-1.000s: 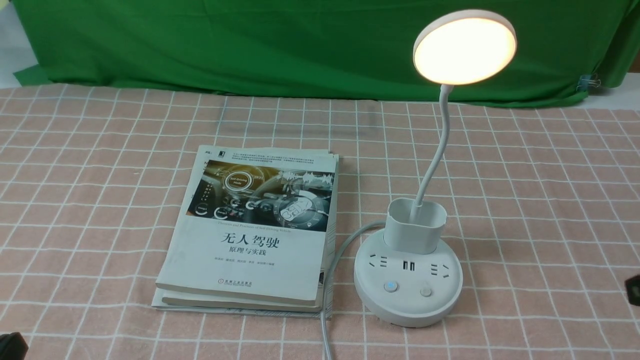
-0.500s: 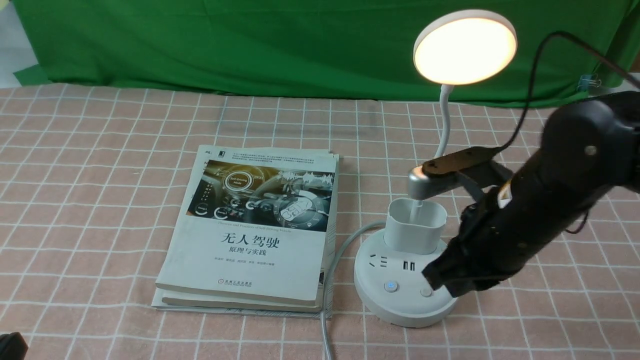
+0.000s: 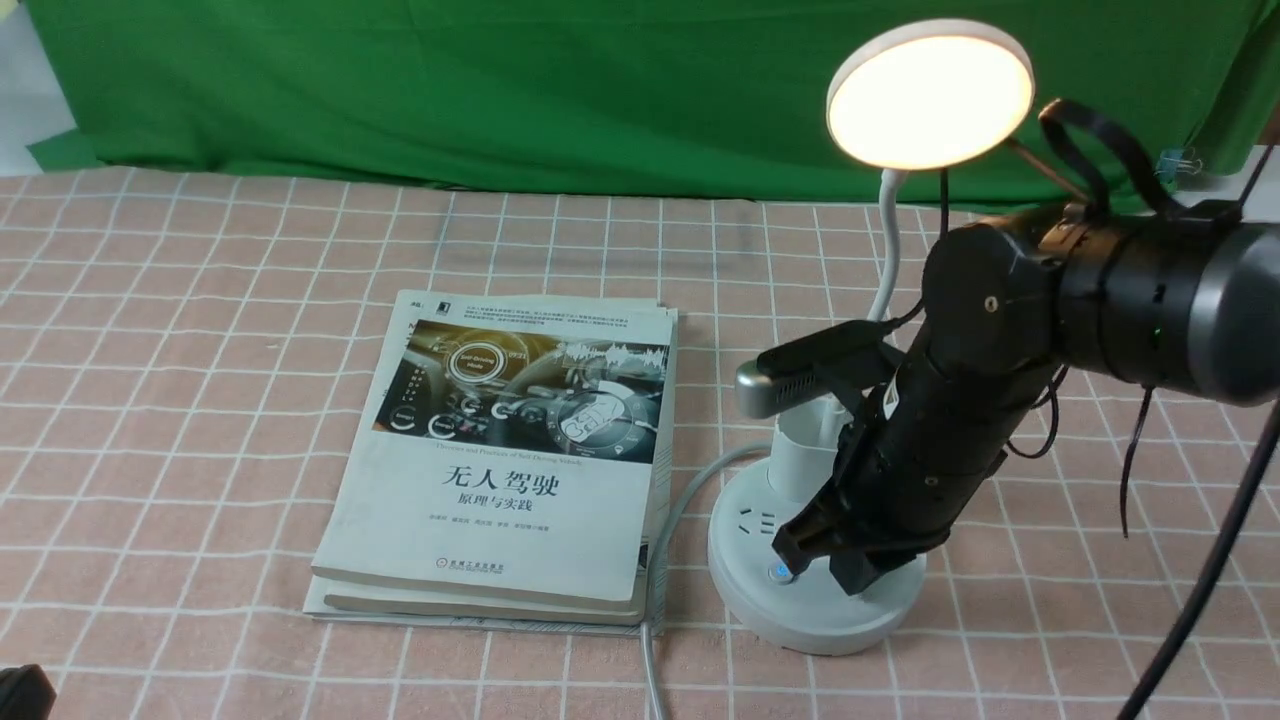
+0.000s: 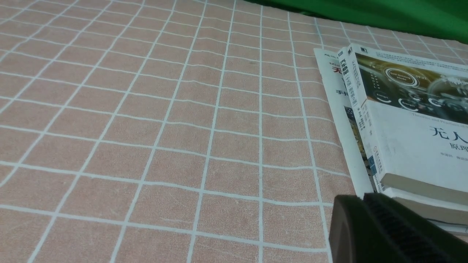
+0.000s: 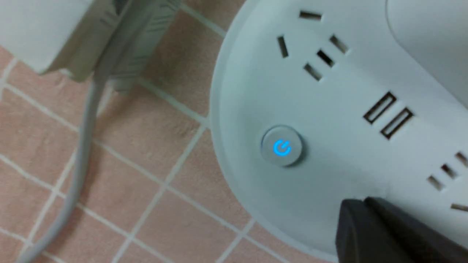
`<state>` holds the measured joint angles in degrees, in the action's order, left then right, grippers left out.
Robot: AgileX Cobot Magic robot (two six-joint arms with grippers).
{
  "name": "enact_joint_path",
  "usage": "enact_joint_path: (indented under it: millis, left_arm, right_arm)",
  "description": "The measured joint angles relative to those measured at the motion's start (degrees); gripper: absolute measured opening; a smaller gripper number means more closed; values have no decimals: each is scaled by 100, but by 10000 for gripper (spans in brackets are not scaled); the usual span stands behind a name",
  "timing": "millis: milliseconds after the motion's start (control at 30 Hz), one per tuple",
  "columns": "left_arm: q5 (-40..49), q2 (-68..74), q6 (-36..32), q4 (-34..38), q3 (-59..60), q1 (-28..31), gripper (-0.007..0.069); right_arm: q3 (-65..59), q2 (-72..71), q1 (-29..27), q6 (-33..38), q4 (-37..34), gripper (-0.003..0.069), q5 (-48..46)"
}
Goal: Turn off the table lamp on the pink coffee tablecloth by hand.
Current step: 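Press the power button on the lamp base to turn the lamp off with the right gripper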
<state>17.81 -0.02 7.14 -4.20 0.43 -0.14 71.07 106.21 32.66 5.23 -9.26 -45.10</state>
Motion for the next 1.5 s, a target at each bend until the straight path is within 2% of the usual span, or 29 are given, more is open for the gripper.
enact_joint_path:
  millis: [567,1000,1500]
  left_arm:
    - [0,0,0,0,0,0,6]
    - [0,0,0,0,0,0,6]
    - [0,0,0,0,0,0,6]
  right_arm:
    - [60,-433,-10,-4,40,64,5]
    - [74,77,-22,-2,131,64,38]
    - [63,-596,-5,-10,182,64,26]
